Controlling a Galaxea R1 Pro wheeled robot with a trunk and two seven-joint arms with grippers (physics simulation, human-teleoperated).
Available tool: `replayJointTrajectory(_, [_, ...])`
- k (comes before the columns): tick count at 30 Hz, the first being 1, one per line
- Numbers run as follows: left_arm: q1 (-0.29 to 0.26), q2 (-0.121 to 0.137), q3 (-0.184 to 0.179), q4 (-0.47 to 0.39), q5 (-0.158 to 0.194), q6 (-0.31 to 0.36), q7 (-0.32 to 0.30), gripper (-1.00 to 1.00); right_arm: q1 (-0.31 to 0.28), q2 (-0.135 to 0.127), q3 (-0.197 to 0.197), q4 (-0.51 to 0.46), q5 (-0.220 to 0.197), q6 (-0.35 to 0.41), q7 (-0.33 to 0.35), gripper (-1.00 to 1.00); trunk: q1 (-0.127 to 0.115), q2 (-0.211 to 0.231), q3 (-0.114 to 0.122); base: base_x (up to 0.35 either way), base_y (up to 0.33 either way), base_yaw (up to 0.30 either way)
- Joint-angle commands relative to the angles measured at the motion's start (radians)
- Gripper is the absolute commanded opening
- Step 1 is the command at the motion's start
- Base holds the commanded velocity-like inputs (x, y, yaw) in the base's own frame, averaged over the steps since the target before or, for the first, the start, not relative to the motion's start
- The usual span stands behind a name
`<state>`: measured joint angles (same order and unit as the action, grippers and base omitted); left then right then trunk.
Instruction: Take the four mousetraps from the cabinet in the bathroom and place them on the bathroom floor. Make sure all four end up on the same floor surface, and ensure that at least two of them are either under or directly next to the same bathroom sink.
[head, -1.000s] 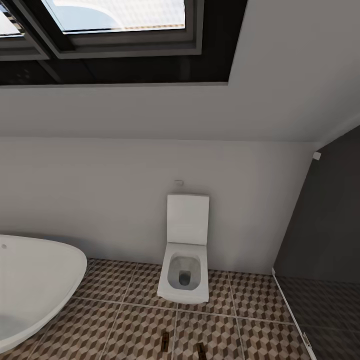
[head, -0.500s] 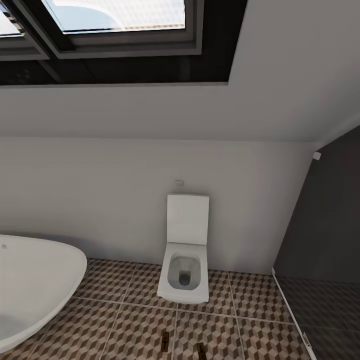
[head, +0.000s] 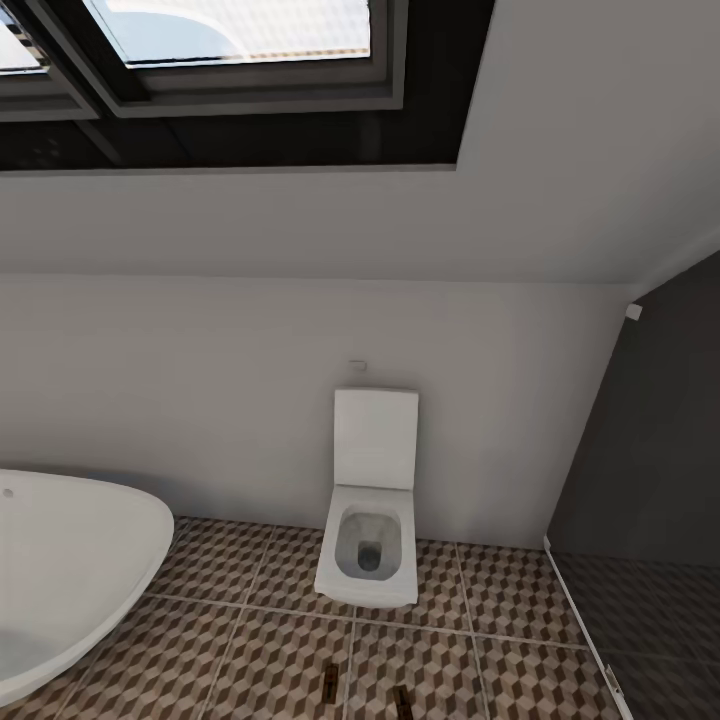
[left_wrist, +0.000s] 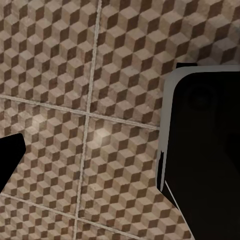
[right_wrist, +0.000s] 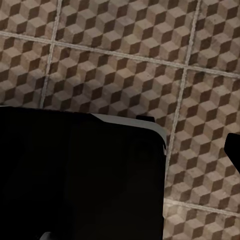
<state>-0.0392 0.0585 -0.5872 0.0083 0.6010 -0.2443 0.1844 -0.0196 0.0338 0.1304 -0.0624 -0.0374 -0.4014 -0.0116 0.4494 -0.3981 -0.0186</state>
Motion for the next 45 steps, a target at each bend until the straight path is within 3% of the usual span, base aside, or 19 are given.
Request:
replayJointTrajectory(1, [-0.001,0.0,-0.008,0.001,0.005,-0.003,0.003,1.0,-0.001,0.0,0.006,0.001,-0.004,-0.003,-0.001,1.0,0.001,-0.002,-0.002,0.0,0.0,0.0])
replayJointTrajectory(45, [-0.001,0.0,-0.009,0.001,0.005,-0.003,0.003,1.0,-0.002,0.0,0.006,0.001,-0.004,-0.003,-0.001,1.0,0.001,-0.002,-0.002,0.0,0.0,0.0])
